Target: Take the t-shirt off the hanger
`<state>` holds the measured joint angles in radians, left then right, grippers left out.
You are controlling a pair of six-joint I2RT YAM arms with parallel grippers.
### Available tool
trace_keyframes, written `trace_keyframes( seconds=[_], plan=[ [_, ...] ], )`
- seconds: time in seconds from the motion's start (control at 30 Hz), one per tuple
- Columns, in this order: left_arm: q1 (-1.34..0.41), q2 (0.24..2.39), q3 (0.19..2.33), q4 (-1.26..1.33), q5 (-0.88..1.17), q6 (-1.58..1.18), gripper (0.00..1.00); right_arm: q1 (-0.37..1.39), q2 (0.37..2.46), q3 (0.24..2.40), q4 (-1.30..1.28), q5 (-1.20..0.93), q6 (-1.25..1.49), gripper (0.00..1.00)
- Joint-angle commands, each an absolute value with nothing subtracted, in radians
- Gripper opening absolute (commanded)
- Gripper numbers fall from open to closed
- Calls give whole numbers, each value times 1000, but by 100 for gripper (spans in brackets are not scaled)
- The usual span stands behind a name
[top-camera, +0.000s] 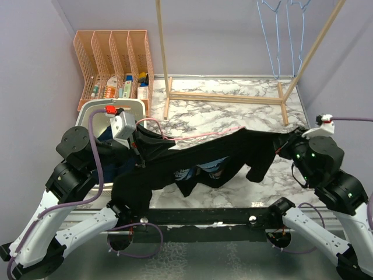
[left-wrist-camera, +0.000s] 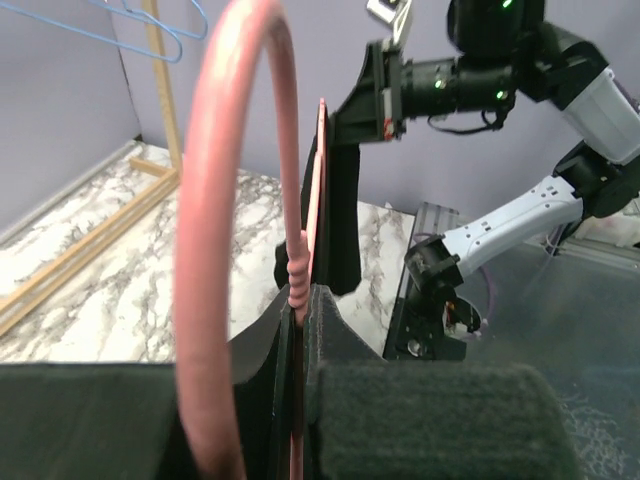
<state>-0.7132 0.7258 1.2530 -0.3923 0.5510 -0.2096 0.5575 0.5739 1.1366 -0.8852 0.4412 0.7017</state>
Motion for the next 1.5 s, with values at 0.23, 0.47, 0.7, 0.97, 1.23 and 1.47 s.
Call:
trace_keyframes(
  seconds=[0.23, 0.47, 0.7, 0.97, 1.23, 1.47],
  plan=[
    [-700, 710, 1241, -243, 539, -227, 0, 542, 612, 1030, -890, 504, 645, 1],
    [-701, 874, 1185, -105, 648, -295, 0, 541, 606, 1005, -764, 89, 445, 31],
    [-701, 981, 1208, -96, 703, -270, 0, 543, 633, 1150, -877, -204, 314, 44],
    [-701, 1055, 1211, -58, 910, -293, 0, 543, 643, 1252, -838, -462, 229, 44],
    [-701, 1036, 1193, -36, 985, -310, 0, 542, 703, 1281, -767, -531, 186, 52],
    [-701, 1029, 1187, 1, 996, -338, 0, 542, 774, 1235, -753, -670, 154, 54]
  ],
)
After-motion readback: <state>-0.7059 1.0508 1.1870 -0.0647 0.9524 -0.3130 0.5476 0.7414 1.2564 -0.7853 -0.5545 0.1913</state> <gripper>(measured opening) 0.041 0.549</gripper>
